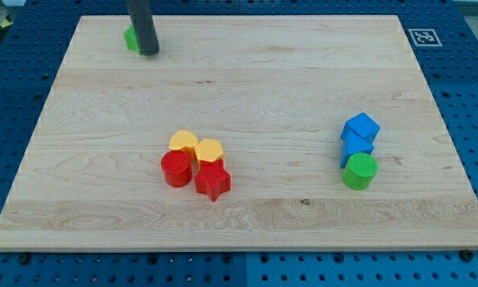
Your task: Move the yellow heart to the top center of the board
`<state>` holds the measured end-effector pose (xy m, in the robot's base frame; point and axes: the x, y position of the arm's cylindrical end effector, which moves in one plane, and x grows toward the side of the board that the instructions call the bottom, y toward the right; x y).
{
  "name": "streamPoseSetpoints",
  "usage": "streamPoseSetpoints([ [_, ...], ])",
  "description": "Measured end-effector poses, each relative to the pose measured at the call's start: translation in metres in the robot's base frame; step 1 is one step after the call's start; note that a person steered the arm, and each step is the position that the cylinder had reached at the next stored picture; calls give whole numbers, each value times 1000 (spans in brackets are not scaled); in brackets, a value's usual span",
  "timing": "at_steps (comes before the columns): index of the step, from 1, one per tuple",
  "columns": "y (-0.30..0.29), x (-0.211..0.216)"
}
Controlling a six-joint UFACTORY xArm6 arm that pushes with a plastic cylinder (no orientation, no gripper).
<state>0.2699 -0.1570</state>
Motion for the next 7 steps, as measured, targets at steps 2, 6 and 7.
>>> streamPoseSetpoints([
  [2,0,-31],
  [6,8,-42],
  [7,8,-37],
])
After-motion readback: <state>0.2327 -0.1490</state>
